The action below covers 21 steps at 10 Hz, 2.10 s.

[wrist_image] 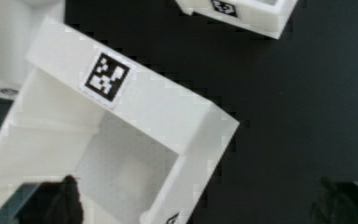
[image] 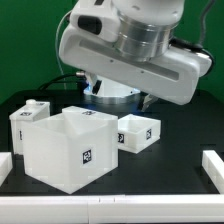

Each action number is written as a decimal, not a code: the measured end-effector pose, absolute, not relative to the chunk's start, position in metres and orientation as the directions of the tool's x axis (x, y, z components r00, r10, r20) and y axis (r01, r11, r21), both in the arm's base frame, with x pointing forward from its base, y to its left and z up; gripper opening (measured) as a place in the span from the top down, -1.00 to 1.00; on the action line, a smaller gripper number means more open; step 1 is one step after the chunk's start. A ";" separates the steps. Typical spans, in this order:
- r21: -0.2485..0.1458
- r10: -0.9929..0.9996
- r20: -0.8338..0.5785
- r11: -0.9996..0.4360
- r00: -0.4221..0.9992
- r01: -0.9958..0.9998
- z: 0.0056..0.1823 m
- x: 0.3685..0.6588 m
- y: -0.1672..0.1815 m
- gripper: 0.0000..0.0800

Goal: Assemble drawer

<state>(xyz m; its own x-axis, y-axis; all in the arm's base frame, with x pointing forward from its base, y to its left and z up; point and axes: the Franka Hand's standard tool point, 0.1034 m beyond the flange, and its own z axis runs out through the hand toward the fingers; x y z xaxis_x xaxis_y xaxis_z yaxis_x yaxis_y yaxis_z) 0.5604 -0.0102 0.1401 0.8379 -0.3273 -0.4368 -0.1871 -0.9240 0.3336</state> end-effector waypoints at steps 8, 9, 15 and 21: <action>0.234 -0.415 -0.367 -0.907 0.833 -0.349 0.151 0.584 -0.009 -0.62; 0.211 -0.422 -0.341 -0.905 0.840 -0.369 0.154 0.584 -0.010 -0.62; -0.034 -0.467 -0.256 -0.870 0.846 -0.491 0.147 0.590 -0.032 -0.62; -0.095 -0.562 -0.139 -0.812 0.815 -0.576 0.130 0.578 -0.042 -0.62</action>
Offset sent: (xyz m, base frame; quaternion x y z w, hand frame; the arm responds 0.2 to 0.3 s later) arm 0.0000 0.0000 0.0000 0.0000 0.0000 0.0000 1.0000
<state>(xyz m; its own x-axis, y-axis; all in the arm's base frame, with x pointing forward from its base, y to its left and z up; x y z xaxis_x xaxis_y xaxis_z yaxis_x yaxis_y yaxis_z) 0.5778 -0.0415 0.1295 0.8154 -0.5620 -0.1390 -0.5759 -0.8120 -0.0953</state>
